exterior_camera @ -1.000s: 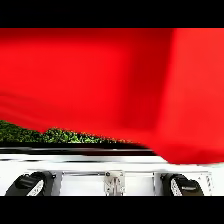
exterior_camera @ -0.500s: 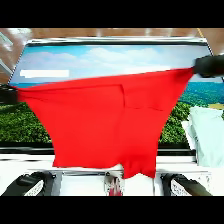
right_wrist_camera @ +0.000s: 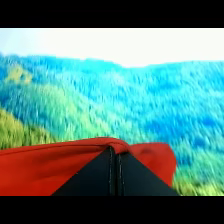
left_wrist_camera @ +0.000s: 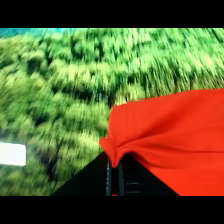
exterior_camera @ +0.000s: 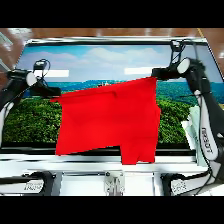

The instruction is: Fold the shirts.

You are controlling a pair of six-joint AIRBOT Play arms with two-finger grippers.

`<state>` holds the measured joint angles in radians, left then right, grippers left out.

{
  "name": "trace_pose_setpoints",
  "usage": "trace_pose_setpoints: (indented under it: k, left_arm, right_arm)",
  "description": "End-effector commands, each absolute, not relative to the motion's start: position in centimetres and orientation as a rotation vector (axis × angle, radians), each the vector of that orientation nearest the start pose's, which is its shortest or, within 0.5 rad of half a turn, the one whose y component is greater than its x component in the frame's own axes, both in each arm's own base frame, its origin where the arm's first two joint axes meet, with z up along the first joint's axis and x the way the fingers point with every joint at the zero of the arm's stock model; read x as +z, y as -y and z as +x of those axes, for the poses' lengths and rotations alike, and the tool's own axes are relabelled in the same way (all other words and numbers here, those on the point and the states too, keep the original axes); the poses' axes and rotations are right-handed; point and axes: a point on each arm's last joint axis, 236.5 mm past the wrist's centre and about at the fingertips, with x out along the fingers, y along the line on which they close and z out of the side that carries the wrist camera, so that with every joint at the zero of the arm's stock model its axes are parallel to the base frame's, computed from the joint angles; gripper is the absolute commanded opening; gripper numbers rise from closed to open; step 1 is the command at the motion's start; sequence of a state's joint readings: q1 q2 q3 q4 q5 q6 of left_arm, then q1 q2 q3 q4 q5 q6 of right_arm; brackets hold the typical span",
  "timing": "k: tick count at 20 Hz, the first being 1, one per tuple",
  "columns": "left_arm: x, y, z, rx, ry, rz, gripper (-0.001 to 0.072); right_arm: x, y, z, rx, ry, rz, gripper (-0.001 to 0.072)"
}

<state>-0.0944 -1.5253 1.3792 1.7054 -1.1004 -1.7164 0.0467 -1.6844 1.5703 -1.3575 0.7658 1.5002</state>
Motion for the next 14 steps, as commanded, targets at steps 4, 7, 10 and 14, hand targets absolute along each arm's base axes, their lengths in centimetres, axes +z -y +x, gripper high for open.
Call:
trace_pose_setpoints:
  k: [4,7,10,14]
  left_arm:
    - [-7.3,3.9,51.7,0.039,-1.203,-0.108,0.0041]
    - [-8.1,3.4,50.0,0.050,-1.281,-0.114,0.0041]
    - [-6.9,0.6,46.0,0.074,-1.426,-0.056,0.0041]
    - [-6.6,0.5,40.6,0.038,-1.642,-0.049,0.0041]
  right_arm:
    - [-3.8,-6.3,61.4,0.100,-0.782,0.187,0.0064]
    - [-5.4,-6.4,59.0,0.116,-0.910,0.175,0.0064]
    - [-3.9,-4.3,54.3,0.109,-1.085,0.075,0.0064]
    - [-3.6,-3.6,44.7,0.130,-1.453,0.056,0.0064]
